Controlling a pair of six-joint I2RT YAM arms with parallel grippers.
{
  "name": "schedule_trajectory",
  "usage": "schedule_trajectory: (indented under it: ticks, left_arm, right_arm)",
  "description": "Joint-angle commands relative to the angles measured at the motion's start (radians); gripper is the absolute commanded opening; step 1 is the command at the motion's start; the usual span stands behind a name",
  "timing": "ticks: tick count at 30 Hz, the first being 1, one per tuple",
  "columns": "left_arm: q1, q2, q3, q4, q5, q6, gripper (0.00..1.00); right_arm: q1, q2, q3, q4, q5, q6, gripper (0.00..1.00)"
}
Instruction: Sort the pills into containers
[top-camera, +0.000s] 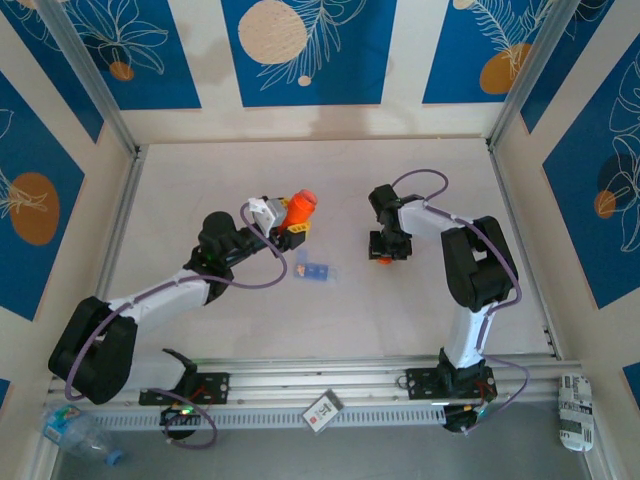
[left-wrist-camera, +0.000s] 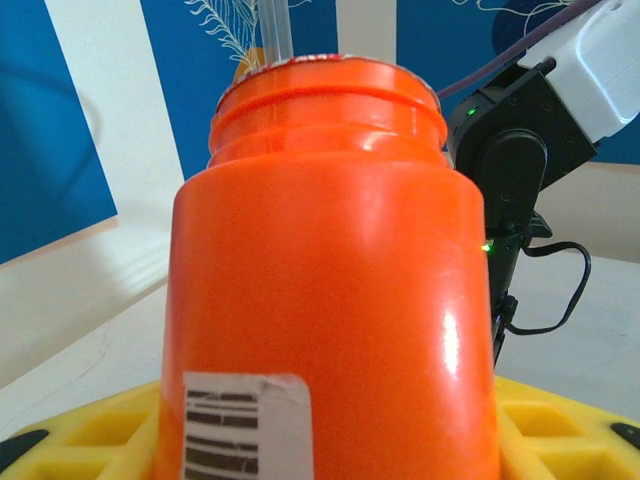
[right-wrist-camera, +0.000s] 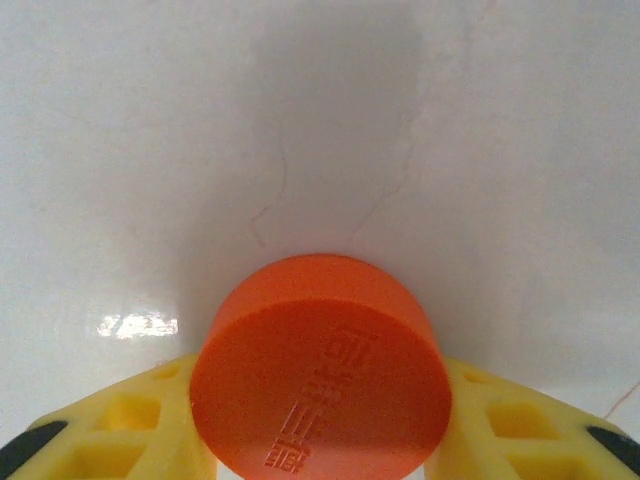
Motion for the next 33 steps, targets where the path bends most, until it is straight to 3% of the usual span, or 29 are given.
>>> schedule_trajectory:
  ticks: [1, 9, 18, 33]
  left_arm:
    - [0.012, -0.001, -0.003, 0.05, 0.022, -0.008, 0.0]
    - [0.012, 0.012, -0.016, 0.052, 0.001, 0.057, 0.0]
    - [0.013, 0.107, 0.047, 0.007, 0.021, 0.138, 0.0]
    - [0.026, 0.187, 0.118, -0.062, 0.075, 0.214, 0.0]
  right_arm:
    - [0.009, -0.028, 0.028, -0.023, -0.046, -0.003, 0.4]
    - [0.025, -0.16, 0.188, -0.103, -0.169, 0.003, 0.4]
    - [0.02, -0.205, 0.464, -0.2, -0.435, -0.052, 0.4]
    - [-0.039, -0.171, 0.555, -0.329, -0.883, -0.25, 0.4]
